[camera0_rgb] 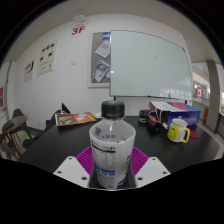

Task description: Pour water

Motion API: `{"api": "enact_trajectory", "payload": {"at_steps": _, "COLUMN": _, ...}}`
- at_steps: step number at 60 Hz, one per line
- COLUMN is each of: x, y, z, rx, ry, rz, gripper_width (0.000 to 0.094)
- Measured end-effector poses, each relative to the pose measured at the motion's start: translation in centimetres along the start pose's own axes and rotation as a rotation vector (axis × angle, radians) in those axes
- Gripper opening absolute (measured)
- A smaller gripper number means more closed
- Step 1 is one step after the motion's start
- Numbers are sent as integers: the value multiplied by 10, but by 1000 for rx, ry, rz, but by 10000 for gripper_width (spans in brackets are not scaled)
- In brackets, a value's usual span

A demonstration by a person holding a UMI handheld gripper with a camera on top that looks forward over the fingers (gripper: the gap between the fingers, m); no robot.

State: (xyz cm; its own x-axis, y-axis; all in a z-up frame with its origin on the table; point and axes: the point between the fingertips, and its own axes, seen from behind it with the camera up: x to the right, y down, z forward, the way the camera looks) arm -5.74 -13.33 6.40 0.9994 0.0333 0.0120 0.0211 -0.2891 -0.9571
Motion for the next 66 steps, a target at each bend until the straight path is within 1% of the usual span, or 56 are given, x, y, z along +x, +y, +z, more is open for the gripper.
{"api": "enact_trajectory", "payload": {"at_steps": 5, "x": -1, "y": 0, "z": 1, "rx": 3, "ry": -12, "rz": -12, "gripper_width": 401}}
{"api": "enact_trajectory", "payload": {"at_steps": 12, "x": -3, "y": -1, "z": 0, "rx": 7, "ry": -33, "rz": -21, "gripper_width": 404}}
{"api": "enact_trajectory", "payload": {"at_steps": 19, "x": -6, "y": -31, "z": -2, "rx": 26, "ry": -87, "rz": 56, "gripper_width": 402}}
{"api": "enact_trajectory", "payload": {"at_steps": 22, "x": -9, "y": -55, "z": -5, "rx": 38, "ry": -149, "rz": 120, "gripper_width": 401}}
{"api": "enact_trajectory", "payload": {"at_steps": 28, "x": -11, "y": -113, "z": -10, "rx": 90, "ry": -272, "rz": 320, "gripper_width": 402}}
{"api": "enact_trajectory", "payload": {"at_steps": 35, "x": 10, "y": -184, "z": -10, "rx": 160, "ry": -461, "rz": 625, "gripper_width": 401}}
{"api": "enact_trajectory", "payload": {"at_steps": 38, "x": 18, "y": -216, "z": -14, "rx": 182, "ry": -560, "rz": 793, "gripper_width": 400}}
{"api": "enact_trajectory", "payload": {"at_steps": 44, "x": 65, "y": -253, "z": -1, "rx": 206, "ry": -721, "rz": 1157, "gripper_width": 396}}
{"api": "enact_trajectory", "payload": {"at_steps": 47, "x": 92, "y": -258, "z": 13, "rx": 210, "ry": -761, "rz": 1326, "gripper_width": 402}}
{"api": "enact_trajectory", "payload": {"at_steps": 49, "x": 111, "y": -256, "z": 25, "rx": 214, "ry": -768, "rz": 1433, "gripper_width": 400}}
{"api": "enact_trajectory", "payload": {"at_steps": 50, "x": 115, "y": -261, "z": 16, "rx": 208, "ry": -762, "rz": 1482, "gripper_width": 402}}
{"api": "enact_trajectory", "payload": {"at_steps": 51, "x": 127, "y": -254, "z": 37, "rx": 212, "ry": -776, "rz": 1536, "gripper_width": 402}}
{"api": "enact_trajectory", "payload": {"at_steps": 57, "x": 174, "y": -226, "z": 73, "rx": 216, "ry": -781, "rz": 1813, "gripper_width": 399}}
{"api": "enact_trajectory", "payload": {"at_steps": 59, "x": 180, "y": -218, "z": 71, "rx": 204, "ry": -783, "rz": 1888, "gripper_width": 399}}
{"api": "enact_trajectory", "payload": {"at_steps": 63, "x": 195, "y": -195, "z": 98, "rx": 168, "ry": -764, "rz": 2032, "gripper_width": 402}}
{"api": "enact_trajectory", "payload": {"at_steps": 66, "x": 203, "y": -184, "z": 105, "rx": 171, "ry": -767, "rz": 2116, "gripper_width": 398}}
